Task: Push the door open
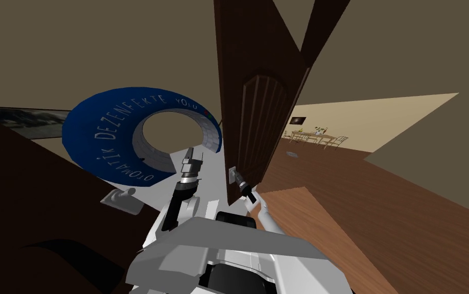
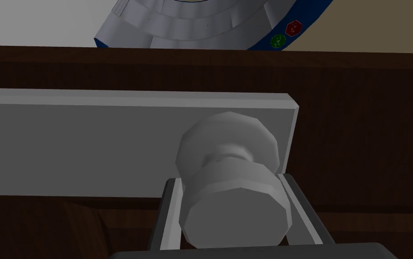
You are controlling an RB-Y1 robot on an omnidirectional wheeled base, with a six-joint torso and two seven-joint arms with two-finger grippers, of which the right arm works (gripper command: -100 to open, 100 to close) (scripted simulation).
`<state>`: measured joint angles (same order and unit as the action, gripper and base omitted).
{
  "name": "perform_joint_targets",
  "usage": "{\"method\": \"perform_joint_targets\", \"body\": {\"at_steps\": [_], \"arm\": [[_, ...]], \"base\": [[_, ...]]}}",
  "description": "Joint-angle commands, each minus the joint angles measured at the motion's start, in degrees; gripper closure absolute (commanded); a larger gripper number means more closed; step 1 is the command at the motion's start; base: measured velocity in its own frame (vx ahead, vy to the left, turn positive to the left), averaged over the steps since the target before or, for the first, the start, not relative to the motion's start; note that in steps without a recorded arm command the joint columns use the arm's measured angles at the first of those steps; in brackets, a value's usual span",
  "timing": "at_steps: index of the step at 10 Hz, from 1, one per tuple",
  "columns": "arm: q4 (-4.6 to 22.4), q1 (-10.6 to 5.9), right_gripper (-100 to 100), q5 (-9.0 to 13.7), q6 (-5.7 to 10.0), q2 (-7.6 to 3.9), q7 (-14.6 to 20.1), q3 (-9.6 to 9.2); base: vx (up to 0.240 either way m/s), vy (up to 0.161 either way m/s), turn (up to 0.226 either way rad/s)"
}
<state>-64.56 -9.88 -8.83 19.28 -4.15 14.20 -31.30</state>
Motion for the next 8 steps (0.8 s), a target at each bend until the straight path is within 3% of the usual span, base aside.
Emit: {"method": "perform_joint_targets", "body": {"at_steps": [1, 8], "arm": [[0.4, -0.41, 100, 0.2, -0.14, -0.17, -0.6, 1.6], [2.1, -1.19, 100, 0.8, -0.12, 0.15, -2.5, 6.52]], "base": [[0.086, 0.162, -0.053], [0.094, 0.133, -0.063]]}}
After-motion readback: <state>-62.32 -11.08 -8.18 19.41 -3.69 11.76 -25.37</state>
